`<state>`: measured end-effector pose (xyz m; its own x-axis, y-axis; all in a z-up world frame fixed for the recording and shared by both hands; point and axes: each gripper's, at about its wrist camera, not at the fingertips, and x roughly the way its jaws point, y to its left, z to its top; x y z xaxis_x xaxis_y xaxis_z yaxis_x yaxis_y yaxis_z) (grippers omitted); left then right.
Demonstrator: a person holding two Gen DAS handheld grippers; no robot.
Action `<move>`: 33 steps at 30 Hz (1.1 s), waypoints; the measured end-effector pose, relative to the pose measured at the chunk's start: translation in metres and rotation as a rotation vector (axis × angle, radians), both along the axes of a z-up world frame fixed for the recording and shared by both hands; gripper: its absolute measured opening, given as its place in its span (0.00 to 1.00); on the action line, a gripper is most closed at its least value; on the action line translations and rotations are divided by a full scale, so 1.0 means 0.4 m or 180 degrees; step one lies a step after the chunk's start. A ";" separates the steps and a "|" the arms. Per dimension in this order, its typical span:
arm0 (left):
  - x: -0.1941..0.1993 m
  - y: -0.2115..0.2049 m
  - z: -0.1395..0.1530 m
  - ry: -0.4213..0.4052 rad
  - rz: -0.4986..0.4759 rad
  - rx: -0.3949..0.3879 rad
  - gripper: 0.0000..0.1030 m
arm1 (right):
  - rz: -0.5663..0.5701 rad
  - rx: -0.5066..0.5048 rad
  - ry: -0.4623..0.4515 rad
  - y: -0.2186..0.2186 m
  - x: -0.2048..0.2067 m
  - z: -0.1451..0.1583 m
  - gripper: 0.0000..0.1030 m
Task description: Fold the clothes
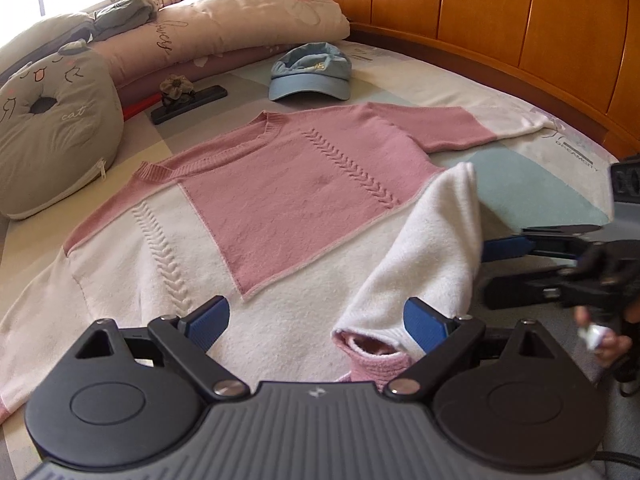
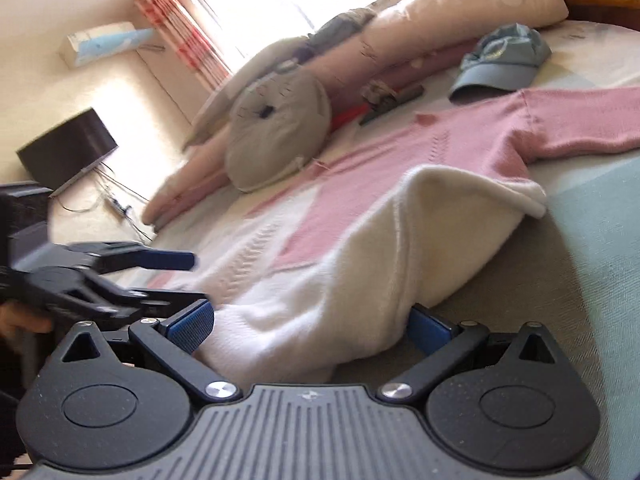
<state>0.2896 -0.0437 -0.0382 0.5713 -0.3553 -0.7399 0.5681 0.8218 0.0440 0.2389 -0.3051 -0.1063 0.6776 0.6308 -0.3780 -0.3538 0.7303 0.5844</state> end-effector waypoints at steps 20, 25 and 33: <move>-0.008 0.023 -0.013 0.0087 0.0167 -0.0126 0.91 | 0.0077 0.0202 -0.0012 0.009 -0.024 -0.005 1.00; -0.017 0.028 -0.004 0.0061 0.0133 -0.0156 0.91 | 0.0422 0.0377 -0.0054 0.020 -0.050 0.036 1.00; -0.017 0.023 -0.017 0.0107 0.0131 -0.0185 0.91 | 0.0196 0.0645 0.0395 -0.043 -0.043 -0.055 0.96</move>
